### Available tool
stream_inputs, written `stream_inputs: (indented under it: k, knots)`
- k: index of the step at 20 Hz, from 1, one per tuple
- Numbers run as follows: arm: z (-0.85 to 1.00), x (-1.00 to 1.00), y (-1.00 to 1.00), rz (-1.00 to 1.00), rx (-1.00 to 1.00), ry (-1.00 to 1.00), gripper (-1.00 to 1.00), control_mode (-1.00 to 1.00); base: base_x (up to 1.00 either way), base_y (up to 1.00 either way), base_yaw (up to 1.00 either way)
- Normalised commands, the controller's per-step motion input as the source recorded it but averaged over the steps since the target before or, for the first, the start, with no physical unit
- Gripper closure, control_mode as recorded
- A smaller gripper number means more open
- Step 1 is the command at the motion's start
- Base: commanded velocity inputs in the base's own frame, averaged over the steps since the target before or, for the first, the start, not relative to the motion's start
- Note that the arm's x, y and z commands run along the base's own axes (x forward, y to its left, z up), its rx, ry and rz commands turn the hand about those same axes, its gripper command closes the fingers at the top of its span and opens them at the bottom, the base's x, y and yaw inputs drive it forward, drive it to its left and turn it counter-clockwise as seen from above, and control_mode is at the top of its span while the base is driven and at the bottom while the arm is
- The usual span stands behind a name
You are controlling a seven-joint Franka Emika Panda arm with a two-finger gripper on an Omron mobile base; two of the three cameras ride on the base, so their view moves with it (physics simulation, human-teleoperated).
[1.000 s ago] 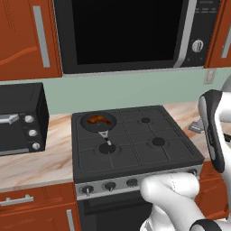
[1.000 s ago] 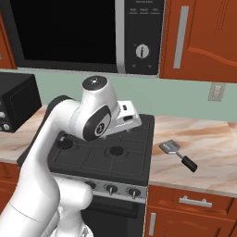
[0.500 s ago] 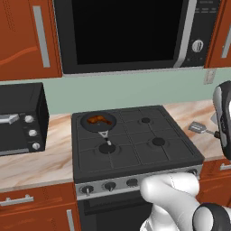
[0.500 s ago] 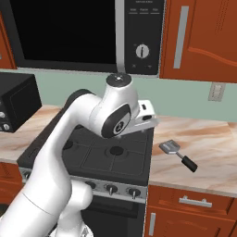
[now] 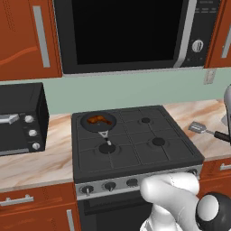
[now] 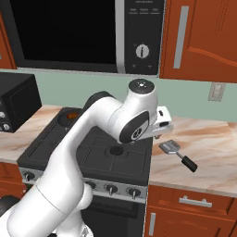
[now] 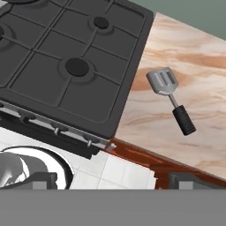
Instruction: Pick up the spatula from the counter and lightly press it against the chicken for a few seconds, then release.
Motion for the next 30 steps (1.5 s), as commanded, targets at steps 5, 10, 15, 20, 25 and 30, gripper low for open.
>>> stream_inputs:
  k: [5,10,15,20,25,30]
  knots:
    - [-0.11,0.00,-0.46,0.02,0.01,0.01,-1.00,-1.00,0.00,0.00,0.00]
    - [-0.05,0.00,-0.39,0.02,0.00,0.05,-1.00,-1.00,0.00,0.00,0.00]
    - [-0.20,0.02,-0.32,0.03,0.00,0.01,-1.00,-1.00,0.00,0.00,0.00]
    - [-0.30,0.11,-0.18,0.03,0.00,0.00,-1.00,-1.00,0.00,0.00,0.00]
    - [-0.25,0.17,-0.10,0.03,0.00,0.00,-1.00,-1.00,0.00,0.00,0.00]
    - [-0.04,0.17,-0.01,0.06,0.00,0.00,-1.00,-1.00,0.00,0.00,0.00]
